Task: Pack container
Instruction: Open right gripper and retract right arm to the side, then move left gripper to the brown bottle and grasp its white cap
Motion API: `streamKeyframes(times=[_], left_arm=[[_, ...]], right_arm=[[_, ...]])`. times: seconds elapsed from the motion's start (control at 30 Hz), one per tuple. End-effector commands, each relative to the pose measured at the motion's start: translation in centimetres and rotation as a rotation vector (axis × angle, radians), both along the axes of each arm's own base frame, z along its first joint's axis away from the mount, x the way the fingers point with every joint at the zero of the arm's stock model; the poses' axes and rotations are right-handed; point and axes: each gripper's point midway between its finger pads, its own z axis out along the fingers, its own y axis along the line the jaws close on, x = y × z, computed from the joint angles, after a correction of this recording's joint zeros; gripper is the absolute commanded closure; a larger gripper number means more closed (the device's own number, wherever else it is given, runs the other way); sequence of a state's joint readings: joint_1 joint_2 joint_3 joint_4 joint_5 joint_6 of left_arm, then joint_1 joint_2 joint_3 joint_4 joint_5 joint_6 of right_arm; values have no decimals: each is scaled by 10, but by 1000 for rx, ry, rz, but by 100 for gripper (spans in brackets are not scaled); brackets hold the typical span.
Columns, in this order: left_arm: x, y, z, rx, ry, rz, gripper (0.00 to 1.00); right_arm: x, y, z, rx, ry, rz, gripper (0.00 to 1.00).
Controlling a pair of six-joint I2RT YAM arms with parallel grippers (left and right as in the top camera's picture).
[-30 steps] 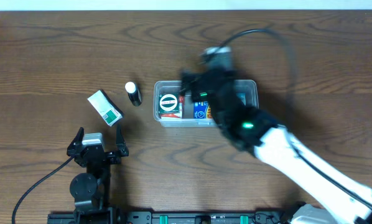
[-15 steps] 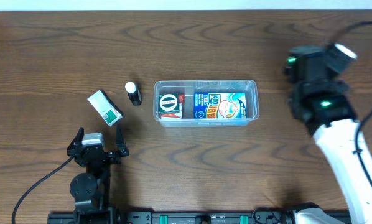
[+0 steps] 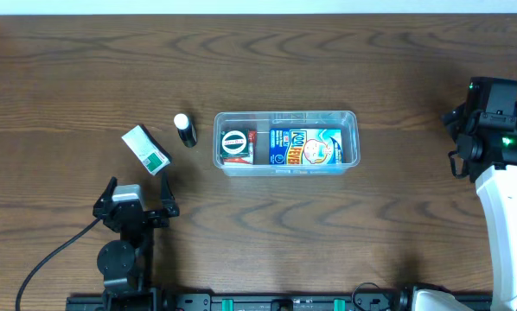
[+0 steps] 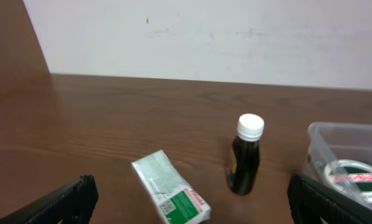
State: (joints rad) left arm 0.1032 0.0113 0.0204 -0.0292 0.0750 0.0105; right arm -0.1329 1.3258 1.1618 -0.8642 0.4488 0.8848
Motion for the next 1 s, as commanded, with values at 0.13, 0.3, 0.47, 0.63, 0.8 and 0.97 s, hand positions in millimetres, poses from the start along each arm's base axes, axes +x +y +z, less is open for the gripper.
streamKeyframes(times=[0.13, 0.3, 0.47, 0.63, 0.8, 0.97], left_arm=[[2, -26, -33, -272, 171, -111, 2], [14, -39, -8, -337, 289, -170, 2], [37, -38, 28, -360, 495, -156, 2], [54, -37, 54, -318, 757, -168, 2], [76, -34, 61, -290, 885, -188, 2], [97, -32, 41, -297, 922, -186, 2]], right_arm=[[-1, 0, 1, 15, -13, -16, 1], [-1, 0, 1, 15, -13, -16, 1], [-1, 0, 1, 15, -13, -16, 1], [-1, 0, 1, 15, -13, -16, 1], [-1, 0, 1, 15, -12, -16, 1], [-1, 0, 1, 15, -12, -16, 1]])
